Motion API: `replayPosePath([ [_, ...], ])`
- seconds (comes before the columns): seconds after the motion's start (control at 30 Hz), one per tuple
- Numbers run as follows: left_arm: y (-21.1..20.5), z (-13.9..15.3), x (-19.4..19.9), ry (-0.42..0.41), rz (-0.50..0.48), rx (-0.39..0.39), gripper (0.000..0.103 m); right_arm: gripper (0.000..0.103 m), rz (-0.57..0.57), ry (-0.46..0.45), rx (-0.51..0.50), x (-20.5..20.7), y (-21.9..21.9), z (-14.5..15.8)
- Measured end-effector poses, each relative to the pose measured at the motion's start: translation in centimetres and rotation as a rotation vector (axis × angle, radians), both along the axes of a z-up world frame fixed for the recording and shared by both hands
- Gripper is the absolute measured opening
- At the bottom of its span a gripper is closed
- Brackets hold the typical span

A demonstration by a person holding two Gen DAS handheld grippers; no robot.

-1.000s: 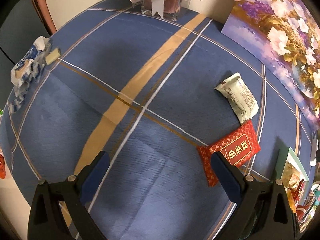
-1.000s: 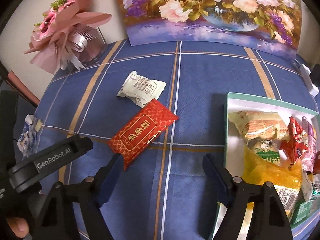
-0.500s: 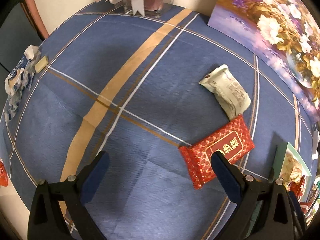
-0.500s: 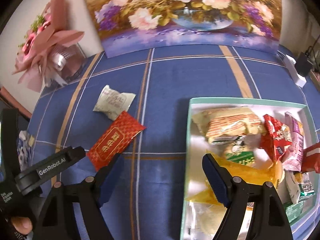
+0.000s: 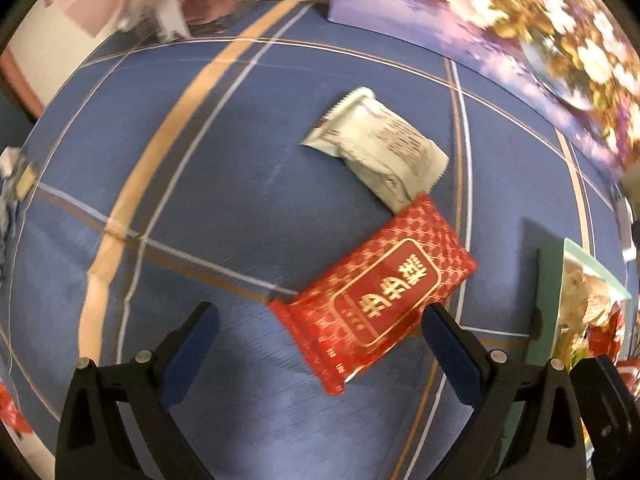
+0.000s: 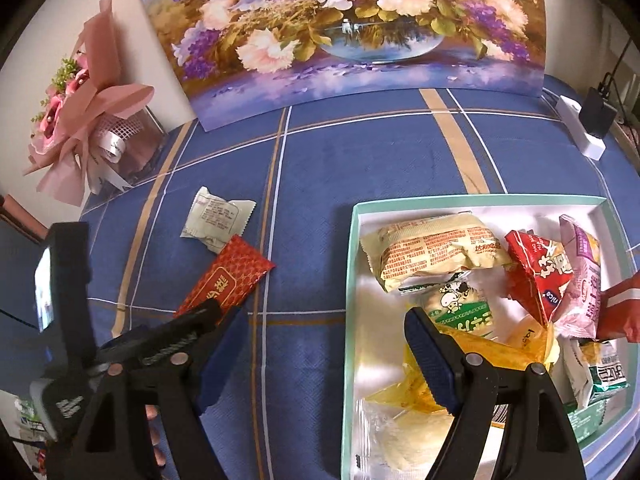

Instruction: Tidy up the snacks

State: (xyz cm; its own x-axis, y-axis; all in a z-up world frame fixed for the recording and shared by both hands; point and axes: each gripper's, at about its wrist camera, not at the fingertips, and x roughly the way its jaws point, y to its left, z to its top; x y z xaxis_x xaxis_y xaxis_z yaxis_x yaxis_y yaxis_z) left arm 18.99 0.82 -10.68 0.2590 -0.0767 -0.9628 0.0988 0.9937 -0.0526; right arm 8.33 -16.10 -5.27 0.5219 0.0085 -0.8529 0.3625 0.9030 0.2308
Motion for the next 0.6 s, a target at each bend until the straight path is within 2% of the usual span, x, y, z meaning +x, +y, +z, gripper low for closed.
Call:
replayPosePath([
  [0.13, -1.6, -0.7, 0.4, -0.005, -0.062, 0.014, 0.100, 0.083, 0.000, 0.000, 0.007, 0.0, -0.1, -0.1],
  [0.3, -2.6, -0.9, 0.5, -0.026, -0.099, 0.042, 0.090, 0.083, 0.002, 0.000, 0.007, 0.0, -0.1, -0.2],
  [0.37, -2.8, -0.8, 0.5, -0.032, -0.102, 0.043, 0.085, 0.083, 0.001, -0.001, 0.009, 0.0, -0.1, -0.2],
  [0.6, -2.3, -0.4, -0.3, -0.022, -0.087, 0.040, 0.075, 0.083, 0.002, 0.000, 0.008, -0.1, -0.1, -0.3],
])
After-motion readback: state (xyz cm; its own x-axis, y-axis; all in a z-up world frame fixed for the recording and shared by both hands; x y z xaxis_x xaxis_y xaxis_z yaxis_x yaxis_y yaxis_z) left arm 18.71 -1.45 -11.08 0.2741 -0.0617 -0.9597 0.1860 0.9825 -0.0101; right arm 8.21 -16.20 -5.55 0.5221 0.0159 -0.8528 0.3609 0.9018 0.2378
